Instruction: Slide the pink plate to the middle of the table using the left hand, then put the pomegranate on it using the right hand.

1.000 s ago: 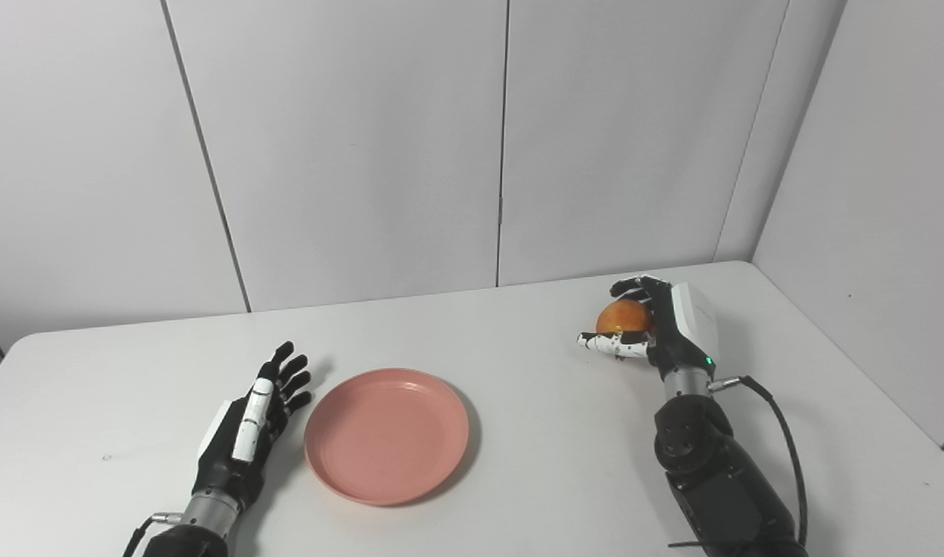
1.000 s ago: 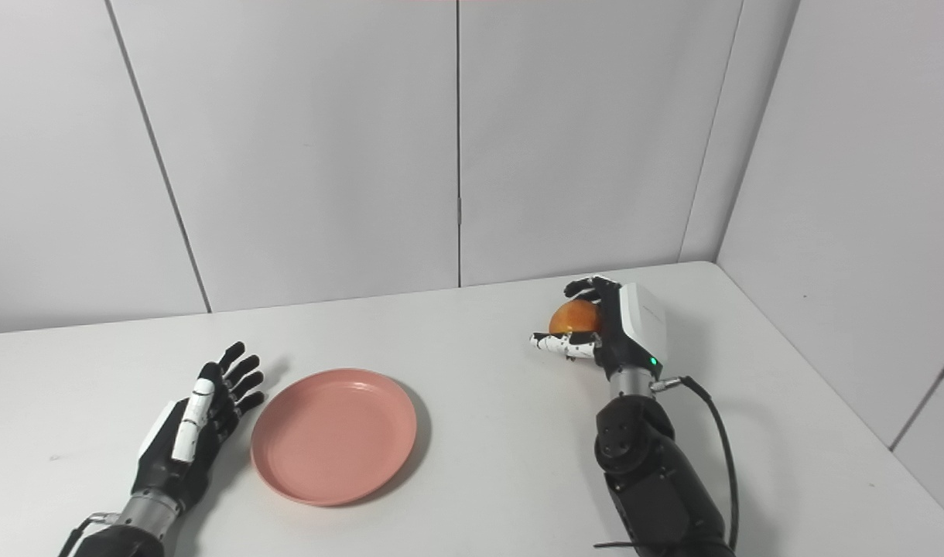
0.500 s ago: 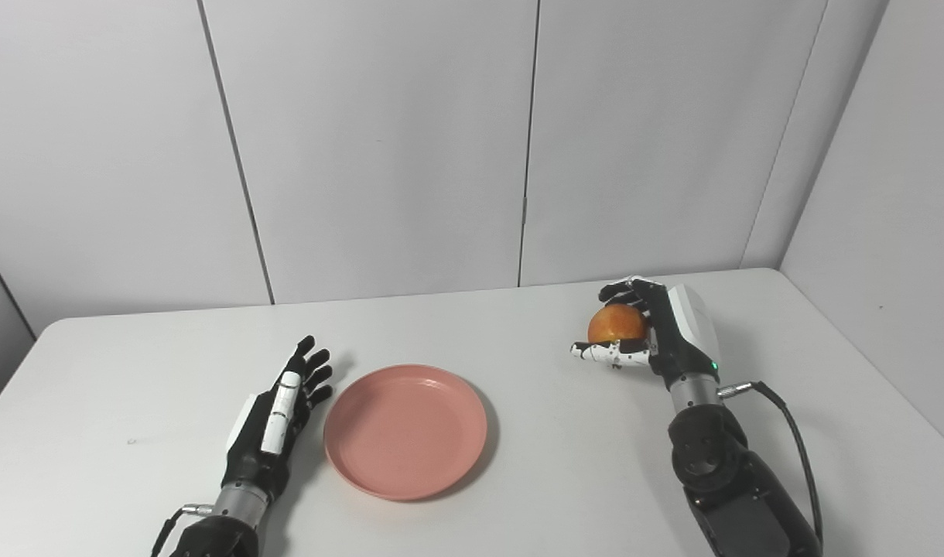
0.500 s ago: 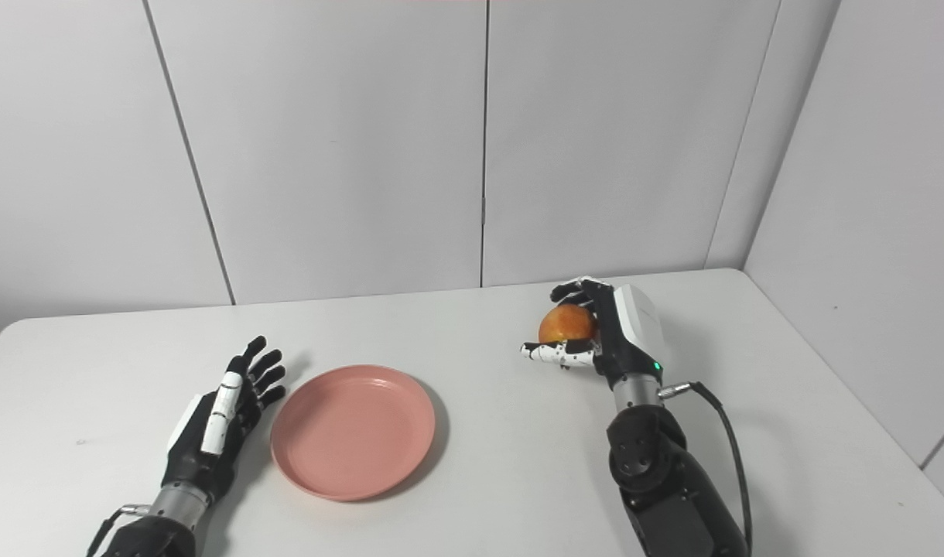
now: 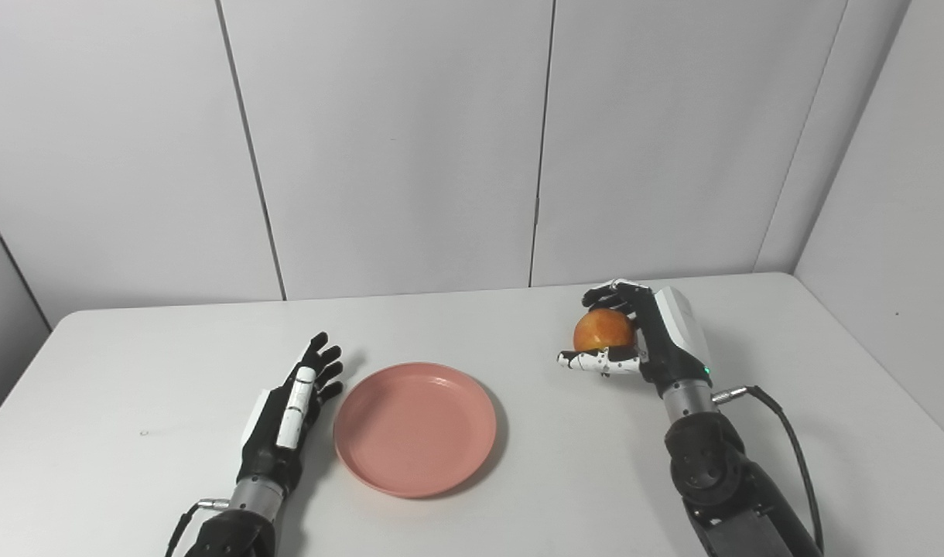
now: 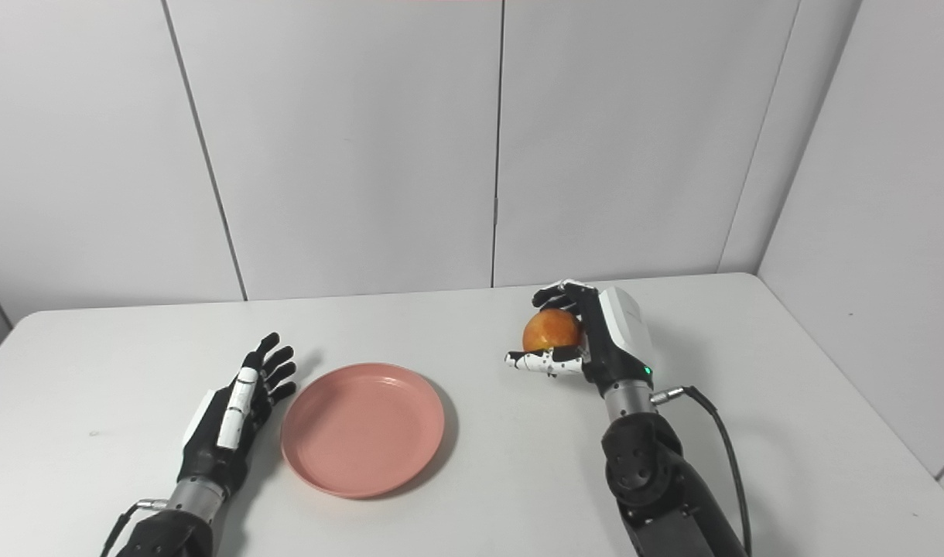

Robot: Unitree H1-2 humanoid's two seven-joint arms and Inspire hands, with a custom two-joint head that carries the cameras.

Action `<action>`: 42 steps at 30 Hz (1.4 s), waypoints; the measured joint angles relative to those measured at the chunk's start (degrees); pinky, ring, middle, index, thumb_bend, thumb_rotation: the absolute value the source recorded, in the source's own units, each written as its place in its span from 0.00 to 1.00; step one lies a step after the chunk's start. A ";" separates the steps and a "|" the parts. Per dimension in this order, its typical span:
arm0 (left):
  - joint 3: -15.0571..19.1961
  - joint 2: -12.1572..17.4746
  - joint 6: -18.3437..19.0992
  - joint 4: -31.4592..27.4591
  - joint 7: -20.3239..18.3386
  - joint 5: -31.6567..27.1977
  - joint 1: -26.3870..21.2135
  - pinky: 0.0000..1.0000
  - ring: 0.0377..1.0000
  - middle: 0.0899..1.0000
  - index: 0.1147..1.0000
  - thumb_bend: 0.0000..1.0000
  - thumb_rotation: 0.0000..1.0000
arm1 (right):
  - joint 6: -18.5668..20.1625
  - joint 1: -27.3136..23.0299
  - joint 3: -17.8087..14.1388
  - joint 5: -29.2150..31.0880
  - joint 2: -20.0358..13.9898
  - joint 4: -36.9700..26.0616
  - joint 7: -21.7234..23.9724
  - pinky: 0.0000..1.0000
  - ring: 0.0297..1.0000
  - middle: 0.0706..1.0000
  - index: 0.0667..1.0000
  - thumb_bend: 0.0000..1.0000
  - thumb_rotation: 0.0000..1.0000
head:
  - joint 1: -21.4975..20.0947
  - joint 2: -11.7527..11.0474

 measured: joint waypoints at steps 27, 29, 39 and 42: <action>-1.17 -0.01 0.43 -0.48 1.53 1.09 0.20 0.87 0.90 0.90 0.90 0.52 1.00 | -8.43 2.52 4.11 -0.66 3.03 -1.57 0.82 0.29 0.35 0.43 0.52 0.51 0.00 | -0.18 -0.44; -1.17 -0.01 0.40 -0.44 1.53 1.09 0.20 0.87 0.90 0.90 0.90 0.52 1.00 | -8.64 2.79 4.12 -0.65 3.25 -1.74 0.82 0.29 0.35 0.43 0.52 0.51 0.00 | -0.18 -0.44; -1.38 0.06 0.38 -0.40 1.57 1.15 0.20 0.86 0.90 0.90 0.90 0.52 1.00 | -10.09 3.79 4.38 -1.66 4.62 -3.28 0.82 0.32 0.36 0.44 0.52 0.51 0.00 | -0.26 -0.26; -1.70 0.12 0.37 -0.41 1.62 2.11 0.20 0.86 0.90 0.91 0.91 0.51 1.00 | -10.74 3.97 4.59 -1.78 5.13 -3.68 0.82 0.30 0.35 0.44 0.52 0.51 0.00 | -0.26 -0.35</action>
